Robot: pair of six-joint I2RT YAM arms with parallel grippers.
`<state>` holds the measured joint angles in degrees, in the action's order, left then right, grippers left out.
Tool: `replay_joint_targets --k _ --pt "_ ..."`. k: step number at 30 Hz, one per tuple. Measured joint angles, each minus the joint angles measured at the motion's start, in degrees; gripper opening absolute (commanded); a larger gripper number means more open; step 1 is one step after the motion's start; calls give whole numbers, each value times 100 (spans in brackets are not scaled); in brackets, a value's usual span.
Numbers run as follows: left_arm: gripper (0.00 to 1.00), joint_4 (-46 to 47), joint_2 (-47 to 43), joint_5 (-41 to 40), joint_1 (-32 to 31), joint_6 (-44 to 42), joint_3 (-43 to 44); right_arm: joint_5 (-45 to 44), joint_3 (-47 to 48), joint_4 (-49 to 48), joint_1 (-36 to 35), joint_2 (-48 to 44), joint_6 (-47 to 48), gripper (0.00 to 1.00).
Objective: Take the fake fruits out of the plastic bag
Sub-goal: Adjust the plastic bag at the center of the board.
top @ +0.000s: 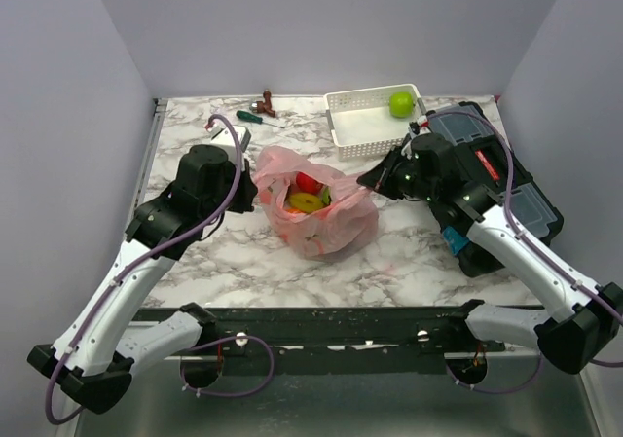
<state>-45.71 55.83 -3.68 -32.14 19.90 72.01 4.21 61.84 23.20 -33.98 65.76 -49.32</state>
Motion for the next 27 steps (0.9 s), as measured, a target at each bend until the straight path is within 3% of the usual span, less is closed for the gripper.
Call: replay_joint_targets --k 9,21,27 --pt "0 -691 -328 -802 826 -214 -212 -660 1480 874 901 1152 855 1" --pt "0 -1084 1134 -702 2059 -76 2085 -728 3628 1502 1574 2133 1596 1" --pt "0 -1239 1285 -487 2345 -17 2365 -225 4343 1661 1635 2723 1810 1"
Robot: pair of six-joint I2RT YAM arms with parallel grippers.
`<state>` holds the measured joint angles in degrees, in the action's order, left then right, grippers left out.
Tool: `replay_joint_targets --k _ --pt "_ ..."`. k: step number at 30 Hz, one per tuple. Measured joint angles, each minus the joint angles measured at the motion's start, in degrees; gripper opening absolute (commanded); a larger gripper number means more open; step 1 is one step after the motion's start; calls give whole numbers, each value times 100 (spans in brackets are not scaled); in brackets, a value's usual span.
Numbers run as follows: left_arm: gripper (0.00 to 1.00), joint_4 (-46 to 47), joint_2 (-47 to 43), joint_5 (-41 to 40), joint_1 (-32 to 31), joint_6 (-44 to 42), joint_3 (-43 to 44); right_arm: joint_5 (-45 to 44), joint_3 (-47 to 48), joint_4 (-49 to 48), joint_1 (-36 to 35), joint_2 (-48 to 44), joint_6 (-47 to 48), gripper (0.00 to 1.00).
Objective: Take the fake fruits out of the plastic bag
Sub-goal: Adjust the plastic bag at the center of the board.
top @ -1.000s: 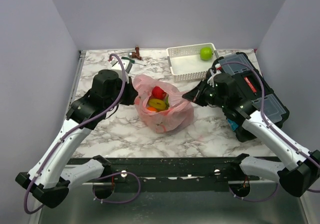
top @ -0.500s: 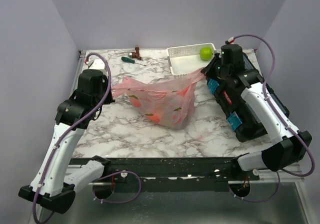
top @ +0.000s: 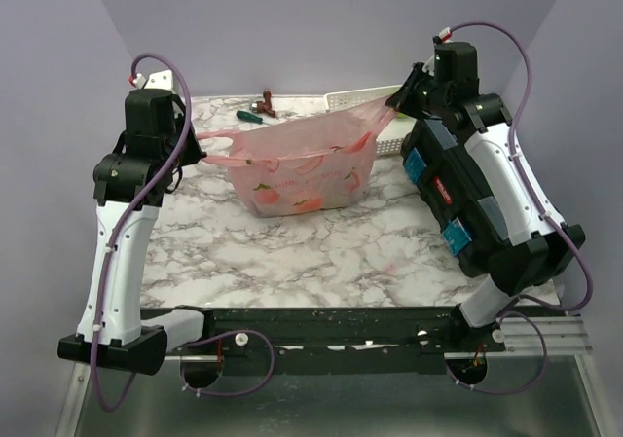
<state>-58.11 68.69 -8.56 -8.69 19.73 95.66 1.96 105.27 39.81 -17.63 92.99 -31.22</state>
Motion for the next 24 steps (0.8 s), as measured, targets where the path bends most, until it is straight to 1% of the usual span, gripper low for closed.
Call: replay_joint_targets --k 4,7,10,13,15,18,20,24 --pt "0 -68 -249 -7 168 4 -219 529 409 4 11 404 -24 1" --pt "0 -81 -608 -79 251 22 -389 1005 748 -61 11 772 -127 1" --pt "0 -81 -872 -81 339 68 -516 1419 1357 -57 9 1235 -273 1" --pt "0 -85 -970 -42 474 149 -538 1685 1840 -46 -4 1543 -382 1" --pt "0 -70 -1016 28 529 205 -592 1768 1910 -55 -4 1567 -422 1" --pt "0 31 -1305 326 568 264 -953 1805 1609 -181 -2 1386 -431 1" --pt "0 70 -1641 592 579 286 -1353 1786 1054 -280 9 1106 -411 3" --pt "0 107 -2363 1228 601 376 -2105 1493 140 -245 31 656 -205 4"
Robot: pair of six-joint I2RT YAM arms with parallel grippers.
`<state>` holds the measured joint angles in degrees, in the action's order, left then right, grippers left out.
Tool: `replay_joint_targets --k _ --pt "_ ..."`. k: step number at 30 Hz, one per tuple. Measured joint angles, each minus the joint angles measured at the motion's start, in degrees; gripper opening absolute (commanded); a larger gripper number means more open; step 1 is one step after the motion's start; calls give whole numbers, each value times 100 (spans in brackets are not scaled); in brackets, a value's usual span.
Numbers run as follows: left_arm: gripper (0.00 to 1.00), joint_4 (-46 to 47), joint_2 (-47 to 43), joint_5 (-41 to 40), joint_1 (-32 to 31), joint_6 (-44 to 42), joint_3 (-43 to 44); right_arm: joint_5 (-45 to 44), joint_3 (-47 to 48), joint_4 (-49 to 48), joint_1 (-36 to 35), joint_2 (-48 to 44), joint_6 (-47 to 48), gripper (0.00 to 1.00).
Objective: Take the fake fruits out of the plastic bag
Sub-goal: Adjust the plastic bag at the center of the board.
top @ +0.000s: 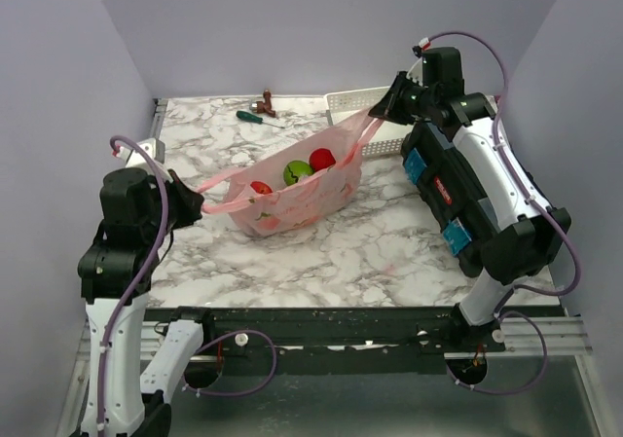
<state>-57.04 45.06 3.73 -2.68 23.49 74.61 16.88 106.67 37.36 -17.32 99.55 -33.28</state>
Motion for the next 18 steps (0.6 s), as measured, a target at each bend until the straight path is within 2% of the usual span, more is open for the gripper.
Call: replay_joint_targets --k 6,8,9,11,12,16,18 --pt "0 44 -695 1012 -2 120 -669 -726 -118 315 -2 -166 623 3" --pt "1 42 -741 1152 0 122 -713 -857 -116 358 -9 -188 833 8" --pt "9 42 -730 1193 0 114 -710 -885 -105 402 -9 -192 916 15" --pt "35 33 -704 1211 0 79 -695 -892 -85 529 -9 -192 1034 30" --pt "42 31 -691 1213 0 26 -678 -901 -85 610 -2 -192 1097 37" --pt "54 -2 -684 1248 22 -125 -516 -962 -144 658 52 -269 1045 67" --pt "65 24 -673 1355 28 -157 -365 -1008 -258 721 57 -442 1014 81"
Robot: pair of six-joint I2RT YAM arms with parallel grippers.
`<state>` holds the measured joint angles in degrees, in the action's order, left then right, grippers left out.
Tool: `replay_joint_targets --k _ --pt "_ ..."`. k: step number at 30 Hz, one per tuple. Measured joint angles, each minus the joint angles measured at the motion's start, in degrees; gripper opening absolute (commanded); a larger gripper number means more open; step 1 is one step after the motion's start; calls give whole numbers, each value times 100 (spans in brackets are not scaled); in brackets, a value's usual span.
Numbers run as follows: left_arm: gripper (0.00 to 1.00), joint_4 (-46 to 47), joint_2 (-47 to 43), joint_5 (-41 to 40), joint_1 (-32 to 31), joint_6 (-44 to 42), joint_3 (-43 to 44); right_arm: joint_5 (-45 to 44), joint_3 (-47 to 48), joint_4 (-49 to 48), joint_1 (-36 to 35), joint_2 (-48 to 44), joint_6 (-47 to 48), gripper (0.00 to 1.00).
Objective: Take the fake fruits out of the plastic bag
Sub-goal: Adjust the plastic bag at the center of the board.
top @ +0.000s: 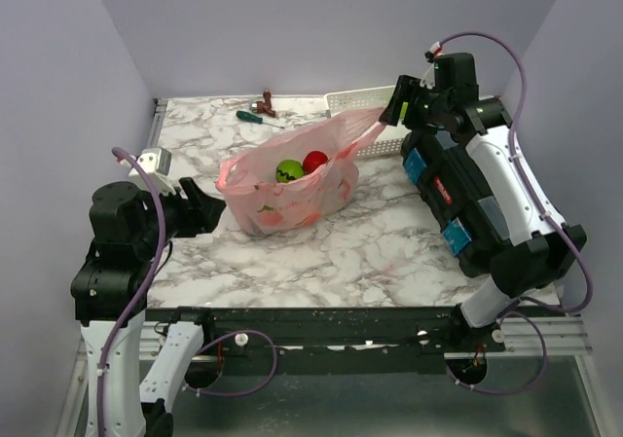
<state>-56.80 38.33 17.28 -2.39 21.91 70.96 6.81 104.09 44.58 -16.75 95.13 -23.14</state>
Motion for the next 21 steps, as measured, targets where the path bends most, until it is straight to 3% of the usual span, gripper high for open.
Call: replay_joint_targets --k 2,6,9,12,15,19,21 --pt "74 39 31 149 2 -35 131 -4 -155 57 0 -256 -28 91" --pt "92 98 186 448 2 -208 372 81 -557 90 7 -964 -107 99" --pt "98 85 289 496 -37 -348 575 304 -1056 -22 -9 -1593 -249 100" --pt "99 79 474 518 -201 -415 999 599 -1711 -380 -109 -2135 -616 100" --pt "99 109 717 378 -761 -446 1425 763 -2481 -968 -442 -2481 -1235 100" --pt "99 11 1462 -573 -2210 -629 2391 448 -3176 -1574 -1464 -2465 -2070 98" --pt "99 -15 1849 -1036 -2612 -754 2813 118 -3228 -1711 -2020 -2264 -2446 99"
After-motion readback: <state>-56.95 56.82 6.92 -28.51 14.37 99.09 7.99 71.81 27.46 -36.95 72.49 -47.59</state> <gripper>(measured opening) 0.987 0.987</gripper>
